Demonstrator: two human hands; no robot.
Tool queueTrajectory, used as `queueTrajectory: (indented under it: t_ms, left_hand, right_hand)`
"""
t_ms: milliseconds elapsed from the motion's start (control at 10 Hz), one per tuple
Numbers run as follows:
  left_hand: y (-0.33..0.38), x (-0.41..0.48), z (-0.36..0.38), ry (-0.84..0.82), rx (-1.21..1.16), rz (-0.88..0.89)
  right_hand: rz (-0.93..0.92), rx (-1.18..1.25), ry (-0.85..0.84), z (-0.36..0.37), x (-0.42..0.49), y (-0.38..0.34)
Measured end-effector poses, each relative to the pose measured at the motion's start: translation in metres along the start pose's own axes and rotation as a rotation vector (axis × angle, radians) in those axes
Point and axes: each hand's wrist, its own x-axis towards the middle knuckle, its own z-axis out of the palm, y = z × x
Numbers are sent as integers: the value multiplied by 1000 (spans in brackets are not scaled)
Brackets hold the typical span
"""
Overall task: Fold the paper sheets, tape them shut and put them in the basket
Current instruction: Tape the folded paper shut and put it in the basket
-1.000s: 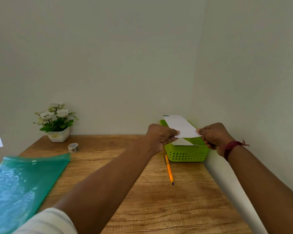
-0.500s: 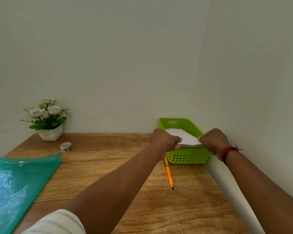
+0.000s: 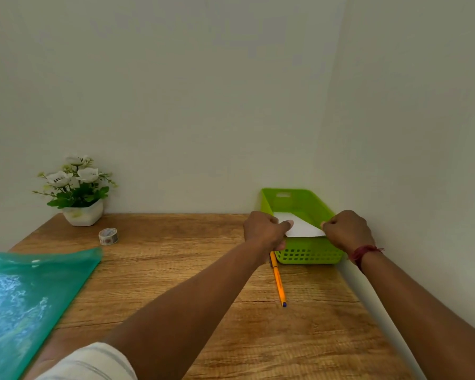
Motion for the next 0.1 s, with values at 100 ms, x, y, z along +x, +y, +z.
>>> queueTrajectory:
  t_ms: [100]
  left_hand:
    - [-1, 1, 0, -2, 56, 10]
  right_hand:
    - [-2, 10, 39, -3, -6, -3]
